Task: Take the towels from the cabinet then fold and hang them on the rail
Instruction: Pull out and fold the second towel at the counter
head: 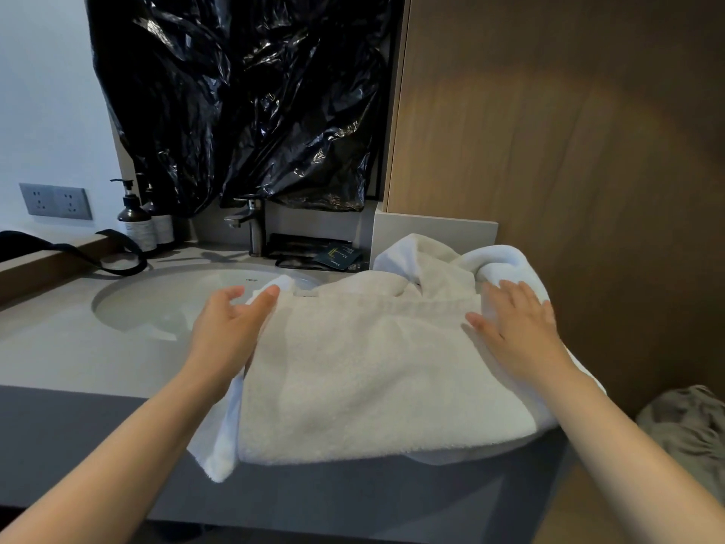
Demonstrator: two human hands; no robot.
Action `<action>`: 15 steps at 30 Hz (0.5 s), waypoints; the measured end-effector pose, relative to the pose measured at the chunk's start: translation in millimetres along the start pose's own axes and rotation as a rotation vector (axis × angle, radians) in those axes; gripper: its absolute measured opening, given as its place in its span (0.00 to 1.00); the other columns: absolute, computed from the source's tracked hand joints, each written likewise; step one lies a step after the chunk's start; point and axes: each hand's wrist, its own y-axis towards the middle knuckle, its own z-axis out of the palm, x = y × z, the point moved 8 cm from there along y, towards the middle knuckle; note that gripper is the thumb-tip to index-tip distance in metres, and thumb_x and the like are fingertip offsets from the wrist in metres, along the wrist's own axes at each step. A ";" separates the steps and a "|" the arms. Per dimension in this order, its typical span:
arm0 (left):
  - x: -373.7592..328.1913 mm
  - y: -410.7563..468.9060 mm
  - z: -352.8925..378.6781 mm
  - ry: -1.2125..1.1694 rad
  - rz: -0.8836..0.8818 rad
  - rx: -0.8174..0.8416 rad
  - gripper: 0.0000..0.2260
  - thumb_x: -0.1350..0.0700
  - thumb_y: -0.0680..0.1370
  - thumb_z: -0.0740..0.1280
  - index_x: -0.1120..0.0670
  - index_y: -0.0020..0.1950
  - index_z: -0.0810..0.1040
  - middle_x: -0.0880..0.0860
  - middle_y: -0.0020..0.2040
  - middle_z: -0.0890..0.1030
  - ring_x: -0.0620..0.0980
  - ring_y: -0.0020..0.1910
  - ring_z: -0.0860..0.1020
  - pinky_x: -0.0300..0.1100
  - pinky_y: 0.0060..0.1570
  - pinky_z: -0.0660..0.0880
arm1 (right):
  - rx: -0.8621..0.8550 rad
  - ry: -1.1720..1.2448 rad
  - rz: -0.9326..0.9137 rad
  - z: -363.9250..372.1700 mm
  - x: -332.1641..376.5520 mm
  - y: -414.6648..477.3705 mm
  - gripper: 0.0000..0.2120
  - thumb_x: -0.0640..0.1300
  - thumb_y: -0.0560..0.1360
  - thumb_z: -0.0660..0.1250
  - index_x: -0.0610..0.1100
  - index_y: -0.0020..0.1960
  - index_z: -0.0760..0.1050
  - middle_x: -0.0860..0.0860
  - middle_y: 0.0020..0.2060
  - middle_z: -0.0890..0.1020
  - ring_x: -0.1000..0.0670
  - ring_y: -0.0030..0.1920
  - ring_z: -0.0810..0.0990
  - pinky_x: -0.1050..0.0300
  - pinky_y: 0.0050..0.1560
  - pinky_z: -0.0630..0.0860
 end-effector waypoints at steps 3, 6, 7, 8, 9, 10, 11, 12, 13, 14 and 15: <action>-5.1 -0.6 0.8 0.024 0.053 0.032 0.20 0.43 0.80 0.61 0.59 0.55 0.79 0.55 0.38 0.80 0.54 0.33 0.76 0.46 0.37 0.72 | -0.032 0.133 0.133 -10.8 -24.2 -12.3 0.27 0.59 0.80 0.56 0.47 0.74 0.59 0.44 0.70 0.68 0.43 0.67 0.71 0.45 0.62 0.74; -28.6 -3.9 3.5 0.319 0.222 -0.001 0.12 0.50 0.79 0.65 0.54 0.60 0.75 0.49 0.48 0.79 0.52 0.46 0.78 0.46 0.43 0.73 | -0.018 0.133 0.208 -14.8 -39.6 -25.1 0.22 0.58 0.80 0.58 0.45 0.67 0.65 0.48 0.52 0.76 0.50 0.47 0.78 0.53 0.45 0.79; -40.7 -6.1 10.1 0.527 0.332 0.005 0.13 0.51 0.79 0.65 0.54 0.62 0.74 0.49 0.52 0.77 0.54 0.51 0.77 0.47 0.48 0.74 | -0.022 0.123 0.226 -15.7 -43.6 -28.4 0.21 0.58 0.80 0.58 0.45 0.65 0.67 0.49 0.50 0.76 0.51 0.44 0.78 0.54 0.43 0.79; -52.3 -8.8 20.6 0.712 0.443 0.028 0.12 0.53 0.79 0.64 0.54 0.61 0.73 0.51 0.54 0.76 0.55 0.54 0.75 0.48 0.51 0.74 | -0.023 0.125 0.247 -15.9 -47.6 -30.8 0.20 0.59 0.80 0.58 0.45 0.63 0.67 0.49 0.48 0.76 0.52 0.43 0.78 0.55 0.42 0.78; -61.1 -11.7 32.5 0.844 0.534 0.064 0.10 0.54 0.79 0.62 0.54 0.58 0.74 0.53 0.55 0.76 0.56 0.55 0.75 0.50 0.53 0.73 | -0.014 0.132 0.270 -14.9 -51.4 -33.2 0.20 0.59 0.80 0.58 0.45 0.62 0.68 0.49 0.48 0.77 0.52 0.42 0.78 0.55 0.42 0.78; -66.0 -14.0 43.8 0.920 0.568 0.122 0.08 0.54 0.79 0.61 0.55 0.55 0.74 0.54 0.54 0.76 0.58 0.54 0.74 0.51 0.54 0.72 | 0.004 0.138 0.292 -12.9 -54.4 -34.7 0.20 0.60 0.80 0.57 0.45 0.60 0.70 0.49 0.47 0.77 0.52 0.42 0.78 0.54 0.42 0.79; -69.4 -16.8 52.6 0.968 0.557 0.175 0.07 0.53 0.80 0.59 0.55 0.52 0.73 0.55 0.53 0.76 0.58 0.54 0.74 0.53 0.56 0.71 | 0.021 0.145 0.310 -10.9 -57.7 -35.8 0.20 0.61 0.80 0.56 0.45 0.59 0.71 0.50 0.46 0.78 0.51 0.42 0.78 0.53 0.43 0.79; -69.5 -18.1 60.2 1.013 0.525 0.220 0.07 0.51 0.81 0.57 0.53 0.50 0.71 0.54 0.53 0.77 0.57 0.55 0.74 0.54 0.60 0.69 | 0.032 0.160 0.327 -9.2 -60.9 -35.9 0.20 0.61 0.80 0.56 0.45 0.57 0.71 0.50 0.44 0.78 0.51 0.42 0.79 0.52 0.44 0.79; -68.3 -19.7 67.4 1.065 0.498 0.258 0.08 0.49 0.82 0.55 0.52 0.50 0.70 0.53 0.54 0.76 0.56 0.56 0.74 0.57 0.66 0.64 | 0.032 0.185 0.341 -8.8 -63.3 -36.1 0.20 0.61 0.80 0.56 0.45 0.57 0.71 0.50 0.43 0.78 0.51 0.41 0.79 0.53 0.43 0.79; -66.5 -20.4 74.3 1.114 0.494 0.280 0.10 0.48 0.82 0.54 0.52 0.52 0.70 0.52 0.54 0.76 0.56 0.57 0.74 0.60 0.69 0.59 | 0.022 0.216 0.347 -9.8 -64.2 -36.2 0.19 0.60 0.80 0.57 0.45 0.57 0.70 0.51 0.43 0.78 0.51 0.41 0.79 0.54 0.40 0.77; -64.1 -21.0 80.6 1.142 0.497 0.298 0.12 0.47 0.83 0.52 0.52 0.54 0.70 0.52 0.55 0.76 0.56 0.57 0.74 0.61 0.70 0.57 | 0.003 0.244 0.341 -11.6 -63.5 -36.2 0.18 0.59 0.81 0.57 0.45 0.57 0.69 0.51 0.42 0.77 0.51 0.41 0.79 0.56 0.38 0.76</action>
